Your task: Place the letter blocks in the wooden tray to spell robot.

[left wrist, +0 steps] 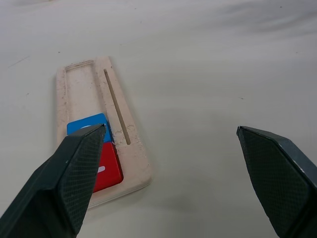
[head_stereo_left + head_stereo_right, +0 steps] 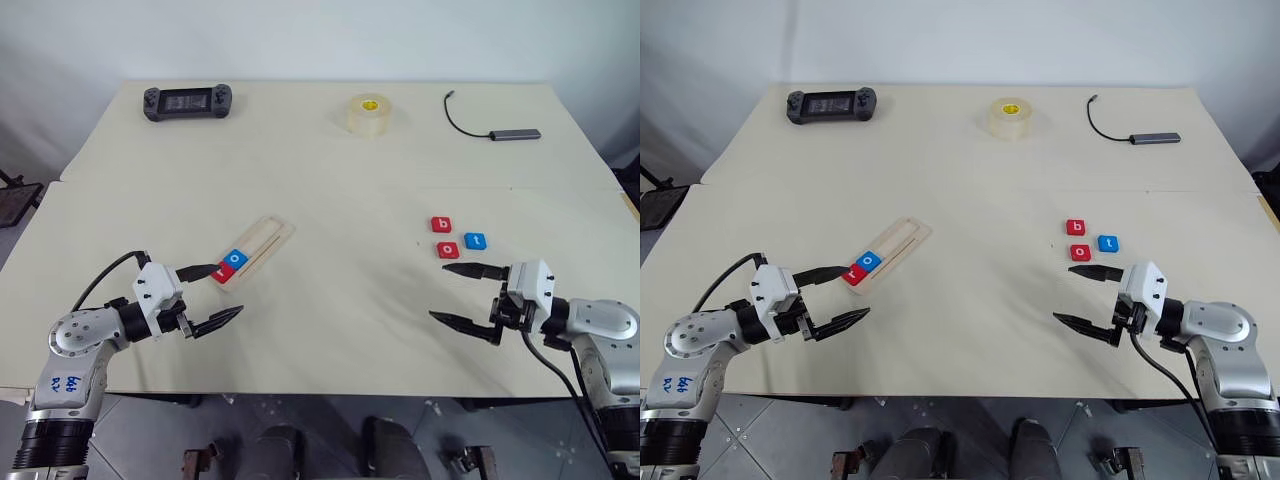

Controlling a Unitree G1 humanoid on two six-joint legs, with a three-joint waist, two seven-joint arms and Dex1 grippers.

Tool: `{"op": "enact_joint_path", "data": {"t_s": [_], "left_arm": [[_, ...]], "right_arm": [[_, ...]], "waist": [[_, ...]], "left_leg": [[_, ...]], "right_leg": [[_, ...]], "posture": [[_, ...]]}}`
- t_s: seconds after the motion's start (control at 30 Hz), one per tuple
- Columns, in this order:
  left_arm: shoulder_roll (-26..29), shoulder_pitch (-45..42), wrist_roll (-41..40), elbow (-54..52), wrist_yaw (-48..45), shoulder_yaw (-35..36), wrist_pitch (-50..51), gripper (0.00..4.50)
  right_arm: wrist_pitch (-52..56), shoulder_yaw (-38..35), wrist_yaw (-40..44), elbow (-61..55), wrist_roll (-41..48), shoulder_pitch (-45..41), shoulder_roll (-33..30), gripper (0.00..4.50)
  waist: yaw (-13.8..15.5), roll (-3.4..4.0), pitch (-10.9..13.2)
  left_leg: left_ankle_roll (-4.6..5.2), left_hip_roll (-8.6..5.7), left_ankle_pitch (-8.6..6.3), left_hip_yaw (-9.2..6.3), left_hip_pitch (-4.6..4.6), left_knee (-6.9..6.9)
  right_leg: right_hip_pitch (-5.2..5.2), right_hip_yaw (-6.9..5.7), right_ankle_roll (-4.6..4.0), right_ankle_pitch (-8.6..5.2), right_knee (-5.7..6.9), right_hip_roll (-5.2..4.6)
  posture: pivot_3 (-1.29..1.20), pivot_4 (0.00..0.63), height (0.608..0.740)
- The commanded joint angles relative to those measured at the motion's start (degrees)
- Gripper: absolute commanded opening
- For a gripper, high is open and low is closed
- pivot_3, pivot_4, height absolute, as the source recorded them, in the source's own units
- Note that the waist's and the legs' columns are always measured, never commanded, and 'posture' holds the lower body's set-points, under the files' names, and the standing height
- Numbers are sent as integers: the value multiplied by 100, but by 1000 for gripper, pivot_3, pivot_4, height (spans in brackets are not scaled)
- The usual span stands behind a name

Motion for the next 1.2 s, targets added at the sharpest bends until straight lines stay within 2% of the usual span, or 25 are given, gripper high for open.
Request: {"op": "enact_joint_path", "data": {"t_s": [0.03, 0.17, 0.3, 0.47, 0.6, 0.77, 0.9, 1.0, 1.2], "left_arm": [[-10, 40, 22, -152, 200, 215, -158, 4500], [-120, 163, -237, -200, 341, 415, -25, 4500], [-278, 670, -373, -210, 596, 869, -97, 4500], [-470, 1539, -459, -182, 851, 1521, -227, 4500], [-599, 1941, -487, -134, 913, 1712, -273, 4500], [-695, 1830, -661, -608, 1054, 1503, 107, 4500], [-729, 1414, -369, -1088, 1458, 1055, 408, 4500], [-793, 821, -97, -1084, 2001, 747, 801, 4500], [-833, 254, 146, -696, 2056, 208, 1061, 4500]], "right_arm": [[12, -22, 58, -121, 87, -25, -10, 4475], [45, 7, 109, -100, 116, -76, 26, 4475], [136, 120, 87, -177, 240, -336, 272, 4475], [482, 415, 3, -796, 494, -692, 635, 4475], [696, 649, 6, -1261, 655, -857, 828, 4475], [871, 729, -81, -1399, 664, -956, 881, 4475], [914, 633, -48, -1348, 666, -872, 764, 4475], [1041, 551, -99, -1429, 755, -753, 702, 4475], [1147, 487, -190, -1547, 773, -501, 692, 4475]], "waist": [[2, 0, 0], [-1, 0, 0], [-41, 0, 0], [-25, 1, 1], [44, 0, 0], [143, -2, 0], [134, -2, 0], [123, -1, 0], [88, -1, 0]], "left_leg": [[0, 0, 0, 0, 0, 0], [0, 0, 0, 0, 0, 0], [-2, 3, -1, 3, 1, -2], [-7, 13, -4, 3, 2, -1], [-6, 10, -5, -2, 1, 3], [-3, 6, -8, -3, 0, 4], [-3, 3, -8, -5, -1, 4], [-4, 3, -9, -3, -1, 3], [-4, 3, -8, 3, 0, 2]], "right_leg": [[0, 0, 0, 0, 0, 0], [0, 0, 0, 0, 0, 0], [-2, 4, 0, 0, -1, 2], [-3, 3, -1, -1, -2, 4], [2, -3, -1, -1, -20, 0], [3, -1, -1, -1, -32, -4], [2, -1, -2, 0, -30, -4], [-1, -1, -2, 0, -5, 1], [-4, 0, -2, 0, 1, 5]], "posture": [[0, 150, 740], [0, 150, 740], [0, 150, 740], [0, 150, 740], [0, 150, 740], [0, 150, 740], [0, 150, 740], [0, 150, 740], [0, 150, 740]]}}
